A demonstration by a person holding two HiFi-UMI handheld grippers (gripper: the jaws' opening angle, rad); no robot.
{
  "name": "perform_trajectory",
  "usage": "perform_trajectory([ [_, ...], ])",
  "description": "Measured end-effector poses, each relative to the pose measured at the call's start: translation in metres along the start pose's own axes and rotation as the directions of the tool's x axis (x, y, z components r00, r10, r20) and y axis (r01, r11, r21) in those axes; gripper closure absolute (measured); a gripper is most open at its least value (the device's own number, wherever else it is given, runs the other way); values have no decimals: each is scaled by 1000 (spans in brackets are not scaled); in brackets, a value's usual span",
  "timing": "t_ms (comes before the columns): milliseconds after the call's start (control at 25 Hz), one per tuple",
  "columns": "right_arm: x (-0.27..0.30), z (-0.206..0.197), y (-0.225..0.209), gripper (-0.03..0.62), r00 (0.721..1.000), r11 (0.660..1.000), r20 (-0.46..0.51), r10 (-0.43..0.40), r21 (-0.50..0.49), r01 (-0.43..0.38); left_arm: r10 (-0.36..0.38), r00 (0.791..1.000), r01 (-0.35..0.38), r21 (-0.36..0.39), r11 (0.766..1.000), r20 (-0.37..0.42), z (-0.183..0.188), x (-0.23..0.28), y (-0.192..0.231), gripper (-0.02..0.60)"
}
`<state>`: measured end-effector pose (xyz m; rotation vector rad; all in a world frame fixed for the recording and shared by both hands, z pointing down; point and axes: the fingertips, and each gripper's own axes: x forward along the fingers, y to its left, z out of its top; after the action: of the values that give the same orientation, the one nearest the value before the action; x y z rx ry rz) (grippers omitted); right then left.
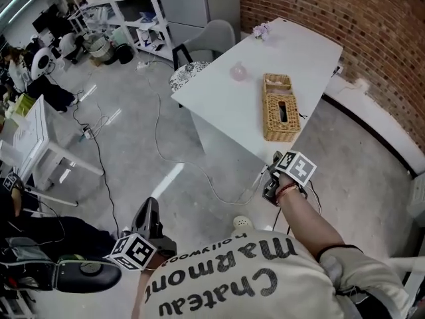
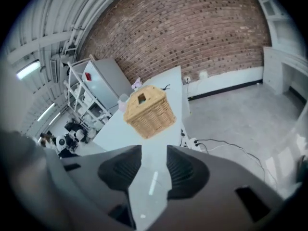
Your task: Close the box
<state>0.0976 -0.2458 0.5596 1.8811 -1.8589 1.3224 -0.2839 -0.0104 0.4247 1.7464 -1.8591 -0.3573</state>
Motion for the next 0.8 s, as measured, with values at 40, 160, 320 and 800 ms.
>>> perform_trajectory([
  [40,-4,-17,4,438,999,999,-33,26,-32,-27,0,1000,0,-8,1000,-4,-2,-4,0,581],
  [160,-22,-54,30,519,987,984,-112,116,-121,-129,-8,1000,8,-6,1000,-12,-3,-18,-1,581],
  [320,-57,-81,74,568,947,937,-171,273,-178,-302,-20,1000,21,3,1000,-13,-5,-40,-8,581],
  [800,-224,-78,201,591,552,487,-125,825,-340,-805,-7,1000,6,96,995,10,3,-95,-19,581],
])
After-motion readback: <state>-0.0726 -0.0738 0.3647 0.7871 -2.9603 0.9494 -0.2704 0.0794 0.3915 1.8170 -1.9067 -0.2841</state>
